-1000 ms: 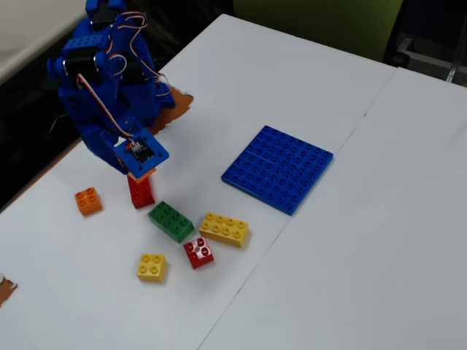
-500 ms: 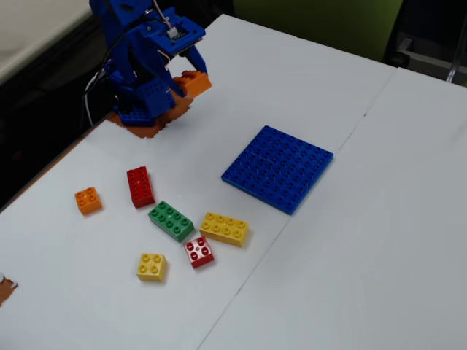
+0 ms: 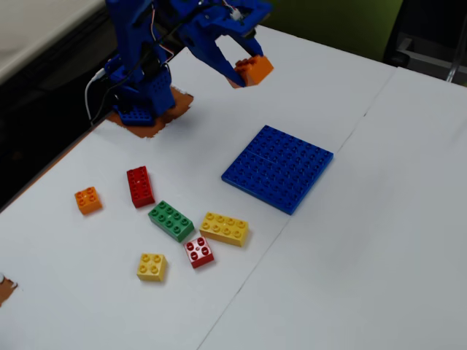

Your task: Pick up the 2x4 orange block and go up the 8x8 blue block.

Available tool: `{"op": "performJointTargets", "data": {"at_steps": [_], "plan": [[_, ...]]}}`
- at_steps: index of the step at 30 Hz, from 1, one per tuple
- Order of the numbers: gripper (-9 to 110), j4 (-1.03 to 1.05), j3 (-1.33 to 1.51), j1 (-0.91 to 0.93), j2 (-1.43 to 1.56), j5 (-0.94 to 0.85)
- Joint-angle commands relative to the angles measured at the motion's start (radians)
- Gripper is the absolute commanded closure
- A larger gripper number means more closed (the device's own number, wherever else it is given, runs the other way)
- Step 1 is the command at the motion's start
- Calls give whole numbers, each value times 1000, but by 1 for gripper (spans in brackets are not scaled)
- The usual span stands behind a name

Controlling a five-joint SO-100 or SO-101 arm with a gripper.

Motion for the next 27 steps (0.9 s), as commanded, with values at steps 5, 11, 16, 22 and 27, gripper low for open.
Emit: {"op": "performJointTargets", "data": {"at_steps": [5,11,16,22,27], "plan": [[98,-77,-110,-11,-222,-112],[98,-9,-147,3,-371,-196],[98,92,-245,9,-483,-256],[98,-15,-110,6,-448,-236],[98,-189,106,3,-359,-212]]}}
